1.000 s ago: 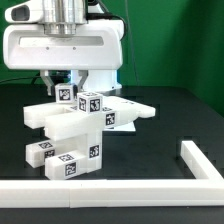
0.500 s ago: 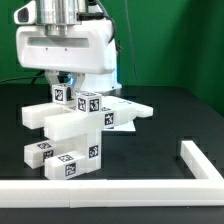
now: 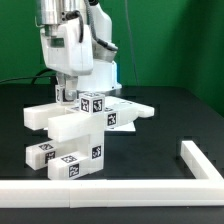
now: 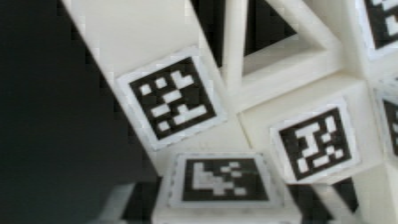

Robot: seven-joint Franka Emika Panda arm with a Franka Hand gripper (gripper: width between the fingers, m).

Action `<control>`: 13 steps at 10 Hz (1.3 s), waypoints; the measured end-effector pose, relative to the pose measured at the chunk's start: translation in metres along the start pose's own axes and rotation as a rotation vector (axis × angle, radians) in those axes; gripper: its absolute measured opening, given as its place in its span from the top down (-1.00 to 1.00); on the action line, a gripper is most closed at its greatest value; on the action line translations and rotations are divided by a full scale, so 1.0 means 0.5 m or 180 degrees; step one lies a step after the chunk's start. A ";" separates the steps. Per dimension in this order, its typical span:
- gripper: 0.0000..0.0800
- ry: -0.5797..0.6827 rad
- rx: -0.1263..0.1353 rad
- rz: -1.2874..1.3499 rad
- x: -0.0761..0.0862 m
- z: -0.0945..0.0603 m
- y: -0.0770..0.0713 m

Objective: Assemble chair

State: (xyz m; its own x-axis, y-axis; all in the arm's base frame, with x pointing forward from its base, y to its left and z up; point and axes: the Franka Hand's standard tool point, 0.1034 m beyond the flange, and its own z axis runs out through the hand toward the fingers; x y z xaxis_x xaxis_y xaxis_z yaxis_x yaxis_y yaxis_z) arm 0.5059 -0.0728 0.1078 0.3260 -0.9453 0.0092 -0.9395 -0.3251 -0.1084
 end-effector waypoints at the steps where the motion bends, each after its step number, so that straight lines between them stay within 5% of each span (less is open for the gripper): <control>1: 0.13 0.0001 -0.0005 -0.0060 -0.001 0.000 0.000; 2: -0.37 -0.0015 -0.0042 -0.0600 -0.009 0.000 -0.001; 3: -0.56 -0.0105 -0.0092 -0.1289 -0.015 -0.001 0.001; 5: -0.61 -0.0265 -0.0152 -0.2178 -0.023 0.004 0.015; 8: -0.62 -0.0254 -0.0132 -0.2692 -0.019 0.004 0.015; 10: -0.62 -0.0015 -0.0106 -0.3843 0.017 -0.013 -0.002; 12: -0.62 0.0020 -0.0110 -0.3792 0.014 -0.009 0.004; 13: -0.39 0.0027 -0.0110 -0.3789 0.016 -0.009 0.003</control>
Offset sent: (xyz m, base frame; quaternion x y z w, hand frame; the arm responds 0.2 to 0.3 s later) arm -0.0052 0.0173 0.0000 -0.0203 -0.0925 -0.4173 0.9038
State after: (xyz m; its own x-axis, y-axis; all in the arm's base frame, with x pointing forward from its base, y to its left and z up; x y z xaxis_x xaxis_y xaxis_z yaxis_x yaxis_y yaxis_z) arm 0.5064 -0.0811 0.1122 0.9945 -0.0488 0.0925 -0.0490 -0.9988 -0.0004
